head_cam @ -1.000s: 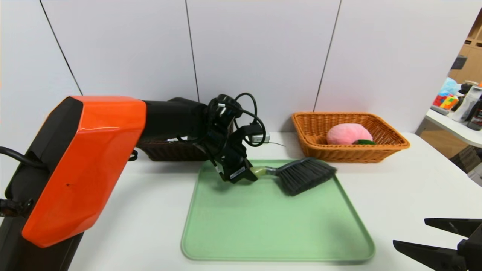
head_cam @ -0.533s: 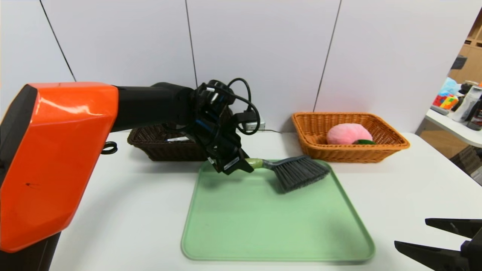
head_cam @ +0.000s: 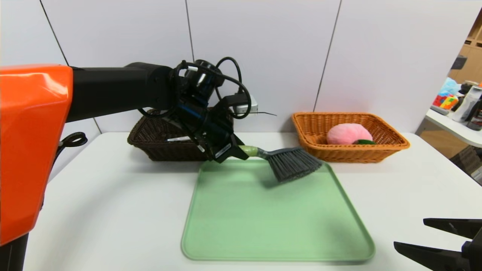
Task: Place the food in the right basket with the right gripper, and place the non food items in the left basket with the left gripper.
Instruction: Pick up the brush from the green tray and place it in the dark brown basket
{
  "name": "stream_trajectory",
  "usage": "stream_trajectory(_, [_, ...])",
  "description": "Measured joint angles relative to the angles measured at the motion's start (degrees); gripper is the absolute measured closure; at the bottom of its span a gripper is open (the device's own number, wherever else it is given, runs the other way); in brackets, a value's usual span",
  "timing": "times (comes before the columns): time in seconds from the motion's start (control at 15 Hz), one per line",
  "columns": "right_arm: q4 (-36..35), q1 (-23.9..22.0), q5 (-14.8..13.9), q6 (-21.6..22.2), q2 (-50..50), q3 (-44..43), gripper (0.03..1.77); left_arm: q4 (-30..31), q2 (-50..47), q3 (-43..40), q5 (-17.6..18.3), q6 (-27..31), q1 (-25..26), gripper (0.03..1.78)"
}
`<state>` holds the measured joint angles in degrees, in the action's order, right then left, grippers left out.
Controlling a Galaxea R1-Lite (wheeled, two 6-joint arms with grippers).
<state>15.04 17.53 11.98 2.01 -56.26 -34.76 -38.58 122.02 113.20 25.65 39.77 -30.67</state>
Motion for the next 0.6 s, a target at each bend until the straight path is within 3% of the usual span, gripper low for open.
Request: stream_trajectory(0.6, [-0.77,0.51,-0.02,-0.01,0.01,0.09,0.1,-1.41,-6.19,0.0,-0.22,0.02,2.28,1.31])
